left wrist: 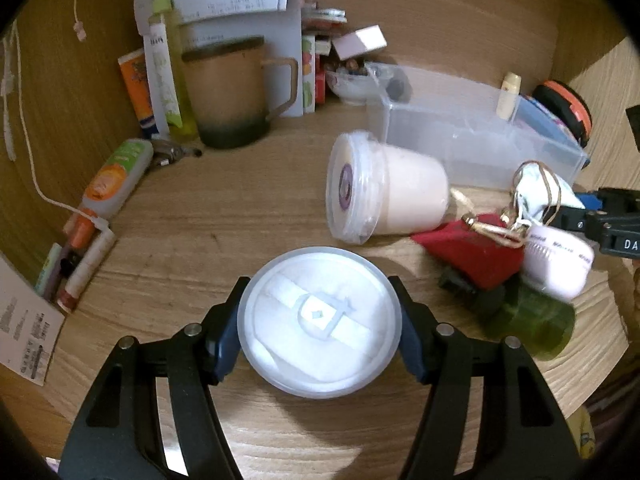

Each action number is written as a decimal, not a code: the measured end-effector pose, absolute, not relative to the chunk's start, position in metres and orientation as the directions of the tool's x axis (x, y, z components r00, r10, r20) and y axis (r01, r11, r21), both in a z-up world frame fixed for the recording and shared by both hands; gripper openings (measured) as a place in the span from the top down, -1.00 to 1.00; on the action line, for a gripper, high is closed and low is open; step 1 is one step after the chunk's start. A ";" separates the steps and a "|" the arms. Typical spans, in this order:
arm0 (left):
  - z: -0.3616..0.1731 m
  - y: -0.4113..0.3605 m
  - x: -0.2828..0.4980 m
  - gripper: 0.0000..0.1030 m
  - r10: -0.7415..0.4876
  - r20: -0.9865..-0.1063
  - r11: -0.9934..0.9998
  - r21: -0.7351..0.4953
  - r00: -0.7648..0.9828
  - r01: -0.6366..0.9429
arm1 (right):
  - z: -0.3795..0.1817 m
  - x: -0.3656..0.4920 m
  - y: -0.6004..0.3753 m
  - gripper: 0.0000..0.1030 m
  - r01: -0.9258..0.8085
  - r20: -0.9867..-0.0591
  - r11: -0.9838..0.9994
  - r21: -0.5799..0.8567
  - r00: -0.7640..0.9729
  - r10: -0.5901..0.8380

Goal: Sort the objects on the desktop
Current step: 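Lift the container with the left tool while the right tool lifts the pouch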

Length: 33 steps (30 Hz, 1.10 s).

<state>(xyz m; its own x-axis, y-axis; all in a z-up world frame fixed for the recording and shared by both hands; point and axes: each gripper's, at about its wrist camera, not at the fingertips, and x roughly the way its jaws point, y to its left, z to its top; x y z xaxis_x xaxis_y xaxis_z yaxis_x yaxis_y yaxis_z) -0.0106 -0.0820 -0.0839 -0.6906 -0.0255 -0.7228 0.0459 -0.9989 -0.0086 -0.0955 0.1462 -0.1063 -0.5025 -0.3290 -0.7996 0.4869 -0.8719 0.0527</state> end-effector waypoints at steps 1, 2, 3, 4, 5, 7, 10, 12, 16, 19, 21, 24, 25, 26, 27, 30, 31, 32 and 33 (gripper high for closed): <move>-0.081 -0.082 -0.009 -0.26 -0.026 -0.716 -0.999 -0.011 -0.697 0.048 | -0.105 -0.095 0.147 0.15 0.482 -0.797 -0.874 0.058 -0.505 -0.332; -0.078 -0.083 -0.009 -0.26 -0.027 -0.711 -0.999 -0.012 -0.702 0.050 | -0.103 -0.094 0.149 0.16 0.475 -0.790 -0.877 0.070 -0.511 -0.340; -0.075 -0.083 -0.008 -0.26 -0.026 -0.707 -0.999 -0.014 -0.707 0.050 | -0.101 -0.093 0.151 0.16 0.466 -0.784 -0.881 0.079 -0.517 -0.343; -0.072 -0.084 -0.007 -0.26 -0.028 -0.701 -0.998 -0.014 -0.712 0.053 | -0.098 -0.092 0.154 0.16 0.459 -0.777 -0.884 0.085 -0.525 -0.347; -0.068 -0.085 -0.007 -0.26 -0.026 -0.695 -0.998 -0.019 -0.718 0.056 | -0.094 -0.090 0.156 0.17 0.451 -0.770 -0.888 0.087 -0.536 -0.347; -0.063 -0.087 -0.007 -0.26 -0.024 -0.688 -0.998 -0.028 -0.725 0.060 | -0.087 -0.086 0.162 0.17 0.438 -0.757 -0.895 0.087 -0.556 -0.345; -0.054 -0.088 -0.007 -0.26 -0.019 -0.674 -0.997 -0.041 -0.738 0.064 | -0.075 -0.079 0.170 0.17 0.424 -0.734 -0.902 0.087 -0.585 -0.345; -0.048 -0.088 -0.007 -0.26 -0.011 -0.665 -0.997 -0.053 -0.747 0.062 | -0.066 -0.075 0.175 0.17 0.413 -0.718 -0.907 0.083 -0.606 -0.342; -0.034 -0.085 -0.010 -0.26 0.009 -0.643 -0.997 -0.068 -0.766 0.045 | -0.051 -0.067 0.184 0.17 0.407 -0.690 -0.909 0.088 -0.633 -0.351; -0.025 -0.082 -0.015 -0.26 0.029 -0.636 -0.996 -0.079 -0.771 0.028 | -0.042 -0.061 0.188 0.17 0.407 -0.672 -0.911 0.072 -0.655 -0.346; -0.020 -0.081 -0.021 -0.26 0.052 -0.634 -0.996 -0.093 -0.771 0.009 | -0.039 -0.057 0.190 0.16 0.412 -0.670 -0.910 0.055 -0.660 -0.340; -0.012 -0.079 -0.032 -0.26 0.096 -0.638 -0.993 -0.117 -0.764 -0.027 | -0.037 -0.054 0.187 0.17 0.423 -0.676 -0.906 -0.009 -0.670 -0.306; -0.009 -0.077 -0.036 -0.26 0.103 -0.639 -0.992 -0.120 -0.762 -0.033 | -0.036 -0.054 0.183 0.16 0.431 -0.682 -0.901 -0.057 -0.676 -0.280; -0.008 -0.076 -0.040 -0.26 0.110 -0.641 -0.992 -0.122 -0.760 -0.041 | -0.036 -0.055 0.181 0.17 0.435 -0.685 -0.896 -0.092 -0.680 -0.260; -0.006 -0.075 -0.044 -0.26 0.116 -0.643 -0.991 -0.124 -0.757 -0.047 | -0.036 -0.056 0.177 0.16 0.437 -0.688 -0.888 -0.144 -0.689 -0.227; -0.002 -0.072 -0.056 -0.26 0.138 -0.646 -0.988 -0.138 -0.751 -0.062 | -0.036 -0.065 0.176 0.16 0.449 -0.710 -0.874 -0.187 -0.676 -0.196; -0.001 -0.071 -0.061 -0.26 0.148 -0.648 -0.987 -0.148 -0.747 -0.067 | -0.034 -0.070 0.177 0.16 0.459 -0.725 -0.874 -0.161 -0.655 -0.211; 0.000 -0.071 -0.063 -0.26 0.156 -0.648 -0.985 -0.154 -0.745 -0.072 | -0.032 -0.075 0.180 0.16 0.468 -0.738 -0.876 -0.119 -0.632 -0.237; 0.000 -0.070 -0.067 -0.26 0.168 -0.650 -0.983 -0.165 -0.741 -0.078 | -0.030 -0.080 0.183 0.16 0.472 -0.745 -0.879 -0.074 -0.612 -0.266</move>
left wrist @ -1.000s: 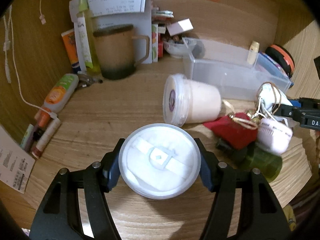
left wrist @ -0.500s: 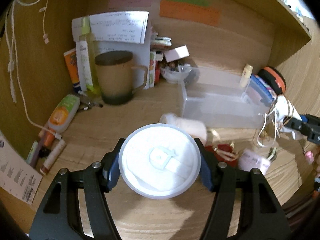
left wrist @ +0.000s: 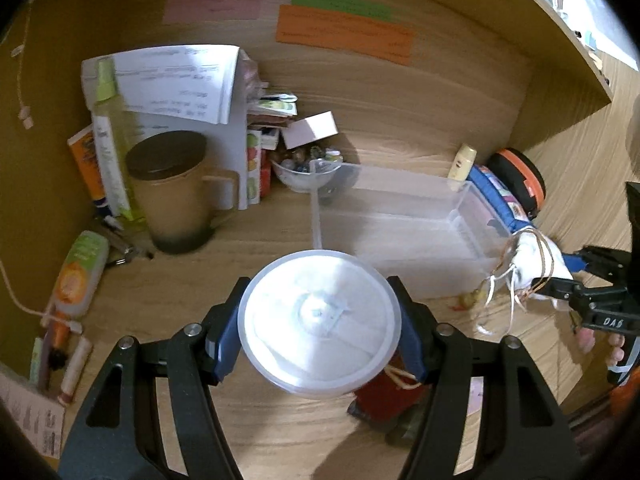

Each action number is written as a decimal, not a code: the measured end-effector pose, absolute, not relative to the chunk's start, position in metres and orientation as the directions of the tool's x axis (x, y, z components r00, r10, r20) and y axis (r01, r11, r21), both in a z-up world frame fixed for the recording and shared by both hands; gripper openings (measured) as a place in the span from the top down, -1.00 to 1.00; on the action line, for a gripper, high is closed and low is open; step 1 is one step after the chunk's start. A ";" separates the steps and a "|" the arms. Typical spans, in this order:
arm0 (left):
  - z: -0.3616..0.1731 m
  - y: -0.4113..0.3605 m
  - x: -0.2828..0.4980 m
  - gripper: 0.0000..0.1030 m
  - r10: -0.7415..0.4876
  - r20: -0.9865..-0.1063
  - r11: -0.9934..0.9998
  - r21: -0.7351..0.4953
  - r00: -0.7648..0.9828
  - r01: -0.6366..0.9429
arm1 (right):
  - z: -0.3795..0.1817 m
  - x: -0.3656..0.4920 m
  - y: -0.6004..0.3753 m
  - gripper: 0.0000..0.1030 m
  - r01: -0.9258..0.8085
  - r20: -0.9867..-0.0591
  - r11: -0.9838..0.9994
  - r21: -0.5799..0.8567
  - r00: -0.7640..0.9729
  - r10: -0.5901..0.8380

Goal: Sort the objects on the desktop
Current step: 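Lift the container with the left tool while the right tool lifts the pouch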

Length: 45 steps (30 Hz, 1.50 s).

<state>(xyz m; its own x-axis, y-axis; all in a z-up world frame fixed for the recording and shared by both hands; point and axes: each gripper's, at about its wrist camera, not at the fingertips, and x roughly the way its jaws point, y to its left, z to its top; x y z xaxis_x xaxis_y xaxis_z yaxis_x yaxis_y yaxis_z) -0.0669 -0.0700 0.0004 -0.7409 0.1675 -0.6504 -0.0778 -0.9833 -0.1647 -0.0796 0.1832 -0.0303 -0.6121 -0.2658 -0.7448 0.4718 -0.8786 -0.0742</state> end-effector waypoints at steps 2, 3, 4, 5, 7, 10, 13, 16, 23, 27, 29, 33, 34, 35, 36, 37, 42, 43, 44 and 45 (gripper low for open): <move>0.001 -0.069 -0.073 -0.26 0.177 -0.656 -0.981 -0.173 -0.734 -0.083 | -0.027 -0.089 0.190 0.16 0.481 -0.755 -0.875 0.055 -0.553 -0.352; 0.001 -0.068 -0.075 -0.26 0.183 -0.657 -0.980 -0.176 -0.731 -0.087 | -0.027 -0.095 0.194 0.16 0.483 -0.758 -0.862 0.154 -0.502 -0.417; 0.001 -0.067 -0.077 -0.26 0.186 -0.658 -0.980 -0.177 -0.730 -0.090 | -0.028 -0.099 0.196 0.16 0.481 -0.756 -0.850 0.216 -0.469 -0.457; 0.002 -0.067 -0.078 -0.26 0.187 -0.657 -0.980 -0.175 -0.730 -0.093 | -0.031 -0.104 0.200 0.16 0.466 -0.747 -0.829 0.310 -0.420 -0.515; 0.004 -0.065 -0.080 -0.26 0.185 -0.655 -0.981 -0.164 -0.733 -0.100 | -0.037 -0.110 0.203 0.16 0.440 -0.731 -0.791 0.425 -0.348 -0.586; 0.007 -0.063 -0.081 -0.26 0.176 -0.644 -0.983 -0.148 -0.745 -0.105 | -0.045 -0.104 0.188 0.16 0.478 -0.794 -0.816 0.325 -0.332 -0.510; 0.012 -0.062 -0.080 -0.26 0.186 -0.619 -0.982 -0.146 -0.763 -0.120 | -0.044 -0.093 0.168 0.16 0.529 -0.857 -0.844 0.087 -0.392 -0.333; 0.014 -0.058 -0.081 -0.26 0.203 -0.605 -0.979 -0.141 -0.770 -0.147 | -0.037 -0.085 0.158 0.16 0.553 -0.858 -0.828 -0.091 -0.466 -0.217; -0.003 -0.050 -0.088 -0.26 0.220 -0.627 -0.975 -0.119 -0.747 -0.187 | -0.054 -0.060 0.130 0.17 0.517 -0.748 -0.658 -0.548 -0.654 0.109; -0.022 -0.041 -0.090 -0.26 0.201 -0.643 -0.979 -0.097 -0.739 -0.181 | -0.065 -0.059 0.127 0.17 0.470 -0.694 -0.618 -0.630 -0.699 0.176; -0.029 -0.040 -0.091 -0.26 0.207 -0.652 -0.977 -0.098 -0.729 -0.189 | -0.067 -0.062 0.127 0.17 0.459 -0.692 -0.630 -0.626 -0.699 0.178; -0.033 -0.041 -0.090 -0.30 0.195 -0.664 -0.978 -0.080 -0.721 -0.191 | -0.061 -0.064 0.135 0.17 0.431 -0.693 -0.698 -0.572 -0.709 0.130; -0.033 -0.042 -0.090 -0.35 0.189 -0.665 -0.979 -0.075 -0.722 -0.187 | -0.059 -0.066 0.135 0.17 0.422 -0.691 -0.713 -0.560 -0.713 0.120; -0.032 -0.042 -0.091 -0.40 0.183 -0.665 -0.981 -0.072 -0.724 -0.182 | -0.056 -0.066 0.137 0.17 0.418 -0.687 -0.719 -0.556 -0.717 0.114; -0.031 -0.043 -0.091 -0.40 0.181 -0.664 -0.981 -0.072 -0.725 -0.178 | -0.055 -0.065 0.136 0.17 0.407 -0.675 -0.718 -0.565 -0.728 0.118; -0.031 -0.043 -0.091 -0.41 0.181 -0.664 -0.981 -0.073 -0.726 -0.178 | -0.053 -0.064 0.136 0.17 0.385 -0.651 -0.715 -0.583 -0.749 0.127; -0.028 -0.036 -0.091 -0.42 0.182 -0.664 -0.980 -0.063 -0.725 -0.188 | -0.034 -0.060 0.140 0.17 0.322 -0.569 -0.702 -0.635 -0.809 0.144; -0.028 -0.034 -0.091 -0.42 0.185 -0.665 -0.979 -0.060 -0.724 -0.195 | -0.031 -0.060 0.140 0.17 0.307 -0.552 -0.700 -0.645 -0.820 0.149; -0.027 -0.032 -0.091 -0.43 0.184 -0.665 -0.978 -0.053 -0.724 -0.200 | -0.028 -0.058 0.142 0.17 0.299 -0.543 -0.700 -0.649 -0.826 0.150; -0.026 -0.029 -0.091 -0.43 0.182 -0.664 -0.978 -0.045 -0.725 -0.204 | -0.026 -0.059 0.143 0.17 0.295 -0.538 -0.702 -0.648 -0.830 0.148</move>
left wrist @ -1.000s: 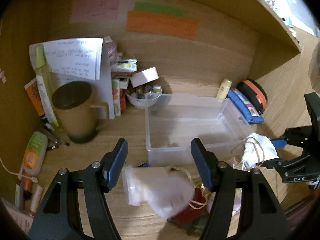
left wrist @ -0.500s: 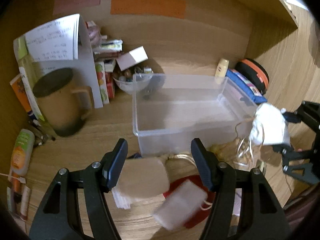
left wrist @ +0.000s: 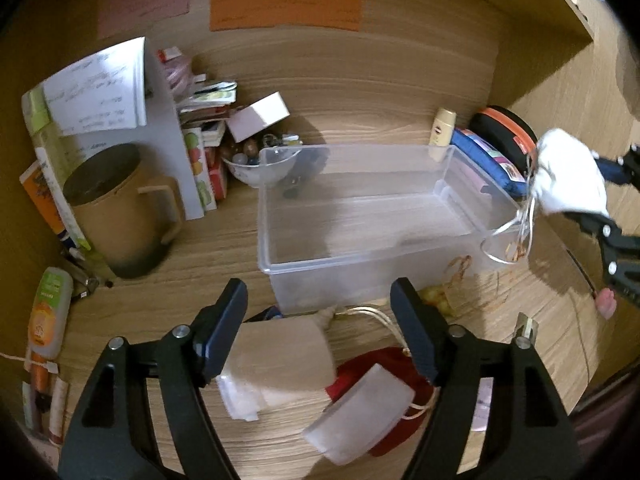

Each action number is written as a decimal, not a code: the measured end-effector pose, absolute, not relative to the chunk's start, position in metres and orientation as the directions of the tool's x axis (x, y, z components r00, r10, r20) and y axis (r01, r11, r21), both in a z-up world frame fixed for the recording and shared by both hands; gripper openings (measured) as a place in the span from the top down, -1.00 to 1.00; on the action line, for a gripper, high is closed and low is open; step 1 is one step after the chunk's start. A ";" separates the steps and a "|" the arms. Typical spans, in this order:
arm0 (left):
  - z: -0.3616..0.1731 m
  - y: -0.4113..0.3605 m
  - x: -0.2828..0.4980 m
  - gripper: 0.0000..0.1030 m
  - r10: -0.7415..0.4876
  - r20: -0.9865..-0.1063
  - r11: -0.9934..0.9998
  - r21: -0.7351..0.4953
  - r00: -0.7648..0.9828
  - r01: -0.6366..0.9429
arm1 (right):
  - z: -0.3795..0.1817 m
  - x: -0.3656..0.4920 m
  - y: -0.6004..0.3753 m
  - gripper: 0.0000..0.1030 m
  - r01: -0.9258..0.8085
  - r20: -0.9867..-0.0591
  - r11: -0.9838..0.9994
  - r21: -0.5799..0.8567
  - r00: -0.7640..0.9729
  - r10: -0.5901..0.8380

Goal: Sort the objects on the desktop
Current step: 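Lift the container with the left tool while the right tool lifts the pouch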

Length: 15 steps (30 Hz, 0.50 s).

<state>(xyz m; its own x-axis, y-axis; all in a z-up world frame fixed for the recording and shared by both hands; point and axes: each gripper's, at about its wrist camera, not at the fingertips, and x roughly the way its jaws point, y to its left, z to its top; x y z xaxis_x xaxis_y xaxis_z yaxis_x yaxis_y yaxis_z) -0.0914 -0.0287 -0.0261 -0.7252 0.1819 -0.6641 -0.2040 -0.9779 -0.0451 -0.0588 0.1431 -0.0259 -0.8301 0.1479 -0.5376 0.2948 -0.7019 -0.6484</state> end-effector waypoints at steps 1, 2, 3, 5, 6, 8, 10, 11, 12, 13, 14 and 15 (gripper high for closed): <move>-0.025 -0.025 -0.091 -0.44 0.182 -0.663 -0.977 -0.037 -0.726 -0.212 | -0.023 -0.059 0.145 0.17 0.291 -0.535 -0.708 -0.644 -0.833 0.145; -0.024 -0.023 -0.091 -0.44 0.182 -0.663 -0.976 -0.032 -0.726 -0.216 | -0.020 -0.060 0.146 0.17 0.287 -0.530 -0.711 -0.642 -0.837 0.140; -0.023 -0.021 -0.090 -0.45 0.182 -0.661 -0.975 -0.024 -0.728 -0.222 | -0.018 -0.061 0.146 0.17 0.284 -0.526 -0.714 -0.639 -0.840 0.136; -0.021 -0.017 -0.090 -0.57 0.181 -0.659 -0.973 -0.013 -0.730 -0.229 | -0.010 -0.063 0.147 0.17 0.276 -0.518 -0.729 -0.626 -0.846 0.124; -0.021 -0.015 -0.090 -0.60 0.177 -0.656 -0.973 -0.005 -0.734 -0.231 | -0.006 -0.065 0.147 0.17 0.275 -0.516 -0.738 -0.617 -0.849 0.116; -0.019 -0.012 -0.088 -0.62 0.168 -0.650 -0.972 0.017 -0.741 -0.235 | 0.004 -0.066 0.147 0.17 0.272 -0.511 -0.752 -0.600 -0.854 0.099; -0.019 -0.011 -0.085 -0.63 0.158 -0.646 -0.971 0.034 -0.747 -0.235 | 0.013 -0.065 0.148 0.17 0.264 -0.496 -0.762 -0.592 -0.864 0.086; -0.018 -0.011 -0.084 -0.64 0.156 -0.645 -0.971 0.038 -0.748 -0.235 | 0.017 -0.066 0.148 0.17 0.266 -0.494 -0.765 -0.587 -0.866 0.078; -0.018 -0.011 -0.083 -0.65 0.156 -0.645 -0.971 0.038 -0.748 -0.235 | 0.020 -0.067 0.148 0.16 0.267 -0.492 -0.770 -0.580 -0.868 0.070; -0.018 -0.013 -0.082 -0.67 0.156 -0.647 -0.971 0.038 -0.746 -0.235 | 0.024 -0.068 0.148 0.16 0.273 -0.492 -0.775 -0.570 -0.869 0.056; -0.018 -0.015 -0.080 -0.69 0.157 -0.650 -0.971 0.035 -0.744 -0.235 | 0.025 -0.071 0.147 0.16 0.275 -0.492 -0.779 -0.564 -0.869 0.049; -0.018 -0.018 -0.077 -0.70 0.158 -0.652 -0.972 0.030 -0.741 -0.234 | 0.026 -0.072 0.147 0.16 0.274 -0.491 -0.783 -0.558 -0.870 0.044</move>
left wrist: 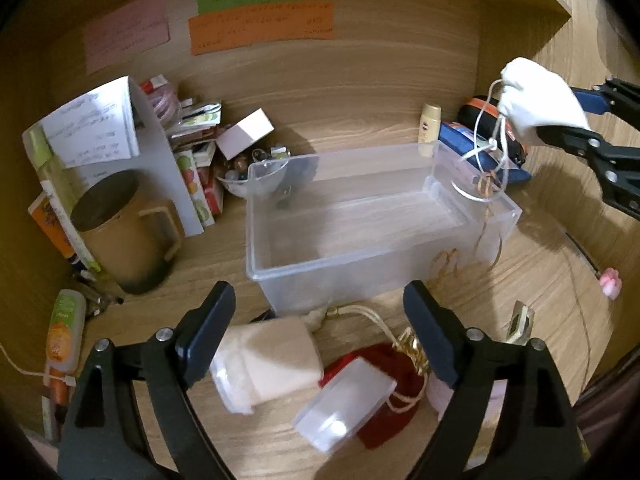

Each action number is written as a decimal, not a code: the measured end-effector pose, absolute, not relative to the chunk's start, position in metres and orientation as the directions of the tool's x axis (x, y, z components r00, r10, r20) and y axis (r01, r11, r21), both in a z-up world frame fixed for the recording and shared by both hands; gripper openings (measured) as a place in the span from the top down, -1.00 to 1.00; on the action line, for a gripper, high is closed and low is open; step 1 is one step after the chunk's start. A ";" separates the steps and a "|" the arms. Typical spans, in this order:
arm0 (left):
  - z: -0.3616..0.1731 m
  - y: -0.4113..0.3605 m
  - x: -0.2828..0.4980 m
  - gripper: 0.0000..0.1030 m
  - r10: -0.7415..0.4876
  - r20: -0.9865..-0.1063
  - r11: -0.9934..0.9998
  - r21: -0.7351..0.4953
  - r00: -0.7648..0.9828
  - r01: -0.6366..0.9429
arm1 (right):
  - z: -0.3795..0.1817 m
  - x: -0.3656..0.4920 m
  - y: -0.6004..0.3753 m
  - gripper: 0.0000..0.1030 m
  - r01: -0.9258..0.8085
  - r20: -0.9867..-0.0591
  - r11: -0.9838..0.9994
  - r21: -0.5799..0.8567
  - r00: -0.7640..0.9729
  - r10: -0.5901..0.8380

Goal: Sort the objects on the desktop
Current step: 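Lift the container with the left tool while the right tool lifts the pouch, then carry the container with the left tool while the right tool carries the pouch over the clear bin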

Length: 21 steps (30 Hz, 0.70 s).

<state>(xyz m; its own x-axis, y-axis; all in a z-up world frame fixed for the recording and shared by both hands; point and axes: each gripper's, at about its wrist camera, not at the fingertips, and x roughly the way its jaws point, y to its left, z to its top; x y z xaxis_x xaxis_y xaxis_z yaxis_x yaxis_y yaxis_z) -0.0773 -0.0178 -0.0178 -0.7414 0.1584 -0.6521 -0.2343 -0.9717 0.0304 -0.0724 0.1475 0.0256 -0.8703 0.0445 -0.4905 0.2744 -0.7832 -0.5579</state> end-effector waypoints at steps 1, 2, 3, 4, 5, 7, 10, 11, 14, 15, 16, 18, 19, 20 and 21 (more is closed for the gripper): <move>-0.018 -0.022 -0.072 -0.74 0.158 -0.651 -0.972 0.030 -0.742 -0.233 | 0.025 -0.074 0.147 0.16 0.276 -0.492 -0.785 -0.554 -0.870 0.041; -0.019 -0.027 -0.066 -0.80 0.151 -0.648 -0.973 0.036 -0.746 -0.229 | 0.024 -0.076 0.147 0.16 0.280 -0.497 -0.790 -0.546 -0.867 0.036; -0.021 -0.031 -0.061 -0.84 0.145 -0.648 -0.973 0.042 -0.748 -0.225 | 0.023 -0.079 0.147 0.16 0.285 -0.503 -0.794 -0.537 -0.864 0.030; -0.024 -0.037 -0.054 -0.86 0.136 -0.651 -0.973 0.052 -0.747 -0.223 | 0.020 -0.082 0.147 0.16 0.296 -0.514 -0.801 -0.520 -0.857 0.017; -0.026 -0.040 -0.049 -0.86 0.136 -0.654 -0.973 0.054 -0.744 -0.225 | 0.018 -0.083 0.148 0.16 0.304 -0.523 -0.805 -0.509 -0.853 0.009; -0.035 -0.047 -0.039 -0.86 0.137 -0.667 -0.971 0.056 -0.732 -0.233 | 0.013 -0.087 0.149 0.16 0.314 -0.535 -0.811 -0.494 -0.845 -0.002; -0.046 -0.047 -0.035 -0.86 0.157 -0.685 -0.965 0.047 -0.712 -0.258 | 0.004 -0.093 0.148 0.16 0.335 -0.559 -0.817 -0.469 -0.829 -0.019; -0.049 -0.047 -0.036 -0.86 0.164 -0.692 -0.963 0.041 -0.703 -0.266 | 0.001 -0.095 0.147 0.16 0.345 -0.570 -0.820 -0.456 -0.821 -0.028; -0.060 -0.044 -0.044 -0.86 0.199 -0.716 -0.957 0.004 -0.669 -0.290 | -0.004 -0.099 0.144 0.16 0.359 -0.586 -0.826 -0.435 -0.809 -0.044; -0.063 -0.044 -0.047 -0.86 0.204 -0.724 -0.957 -0.007 -0.659 -0.289 | -0.005 -0.100 0.144 0.16 0.363 -0.589 -0.826 -0.432 -0.807 -0.047; -0.067 -0.044 -0.053 -0.85 0.210 -0.732 -0.958 -0.023 -0.648 -0.285 | -0.006 -0.101 0.143 0.16 0.369 -0.593 -0.825 -0.428 -0.804 -0.052; -0.071 -0.044 -0.057 -0.84 0.220 -0.737 -0.960 -0.047 -0.640 -0.276 | -0.008 -0.102 0.143 0.16 0.379 -0.603 -0.825 -0.419 -0.795 -0.059; -0.072 -0.045 -0.060 -0.83 0.222 -0.733 -0.963 -0.059 -0.643 -0.265 | -0.009 -0.104 0.144 0.16 0.384 -0.610 -0.826 -0.414 -0.790 -0.061; -0.073 -0.046 -0.061 -0.79 0.222 -0.728 -0.965 -0.069 -0.648 -0.253 | -0.010 -0.106 0.144 0.16 0.385 -0.616 -0.828 -0.409 -0.786 -0.061; -0.073 -0.048 -0.062 -0.75 0.221 -0.725 -0.967 -0.074 -0.652 -0.245 | -0.011 -0.108 0.145 0.16 0.386 -0.620 -0.829 -0.405 -0.782 -0.061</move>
<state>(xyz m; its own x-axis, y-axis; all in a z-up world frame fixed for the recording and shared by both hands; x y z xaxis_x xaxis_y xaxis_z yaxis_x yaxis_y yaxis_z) -0.0618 -0.0476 -0.0731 -0.6519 0.2209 -0.7254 -0.2452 -0.9666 -0.0741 -0.1079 0.1450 -0.0106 -0.7819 -0.0611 -0.6203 0.3858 -0.8292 -0.4045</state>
